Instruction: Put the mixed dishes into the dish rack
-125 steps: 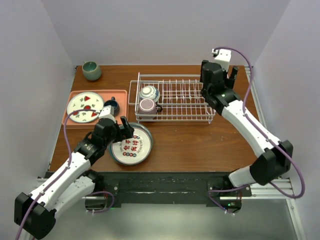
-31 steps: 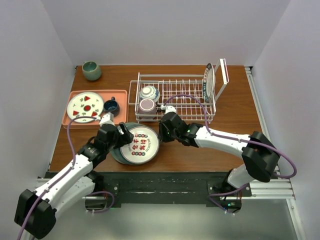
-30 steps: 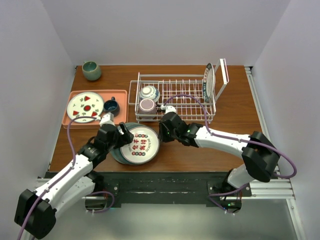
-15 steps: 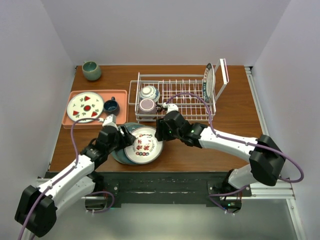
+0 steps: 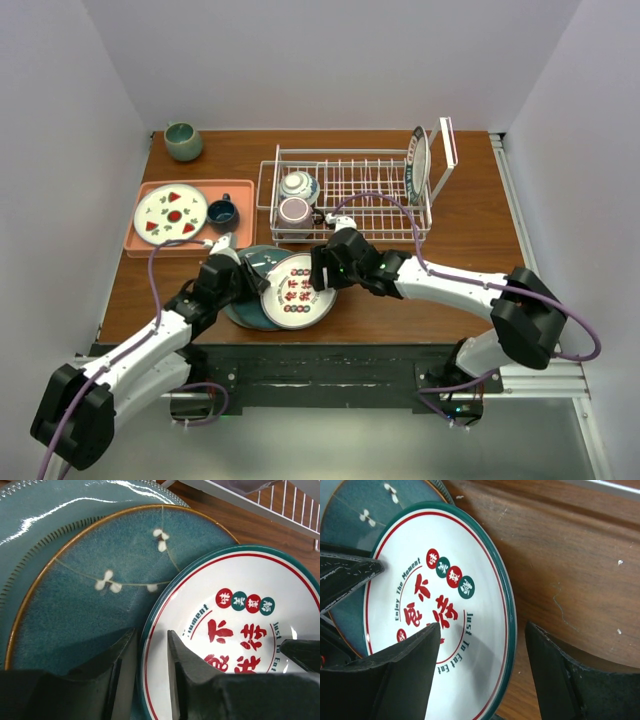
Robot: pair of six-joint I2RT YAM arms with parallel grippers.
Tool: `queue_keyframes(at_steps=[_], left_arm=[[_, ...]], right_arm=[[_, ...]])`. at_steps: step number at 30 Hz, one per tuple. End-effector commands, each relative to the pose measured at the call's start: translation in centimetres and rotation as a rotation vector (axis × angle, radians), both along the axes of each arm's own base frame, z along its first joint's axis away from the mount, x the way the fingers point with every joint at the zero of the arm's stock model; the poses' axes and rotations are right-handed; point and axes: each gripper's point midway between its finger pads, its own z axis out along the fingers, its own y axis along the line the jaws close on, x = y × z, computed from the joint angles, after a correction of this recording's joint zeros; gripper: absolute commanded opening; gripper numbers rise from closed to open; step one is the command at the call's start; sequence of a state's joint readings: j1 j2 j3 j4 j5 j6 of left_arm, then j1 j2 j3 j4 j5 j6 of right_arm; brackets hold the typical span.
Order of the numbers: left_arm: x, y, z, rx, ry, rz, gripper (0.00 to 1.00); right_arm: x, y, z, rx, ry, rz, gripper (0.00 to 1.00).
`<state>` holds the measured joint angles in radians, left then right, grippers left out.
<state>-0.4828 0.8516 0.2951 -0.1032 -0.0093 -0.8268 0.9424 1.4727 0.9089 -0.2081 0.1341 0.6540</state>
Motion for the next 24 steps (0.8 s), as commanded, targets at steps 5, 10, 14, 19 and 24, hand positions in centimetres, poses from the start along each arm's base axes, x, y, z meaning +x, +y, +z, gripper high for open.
queue_keyframes(at_steps=[5, 10, 14, 19, 24], left_arm=[[0.0, -1.2, 0.3, -0.053, -0.024, -0.045, 0.22], [0.0, -1.3, 0.2, -0.056, -0.021, -0.052, 0.18], [-0.1, -1.4, 0.2, -0.059, -0.020, -0.057, 0.17], [0.0, -1.4, 0.5, -0.062, -0.026, -0.057, 0.17], [0.4, -1.1, 1.1, -0.049, -0.042, -0.042, 0.21]], right_arm=[[-0.9, 1.3, 0.0, 0.091, 0.044, 0.002, 0.71], [-0.9, 0.5, 0.5, 0.113, 0.035, -0.046, 0.62], [-0.8, -0.1, 0.9, 0.113, 0.027, -0.073, 0.39], [-0.5, -1.0, 1.4, 0.091, 0.004, -0.107, 0.17], [-0.3, -1.5, 2.2, 0.077, -0.014, -0.115, 0.00]])
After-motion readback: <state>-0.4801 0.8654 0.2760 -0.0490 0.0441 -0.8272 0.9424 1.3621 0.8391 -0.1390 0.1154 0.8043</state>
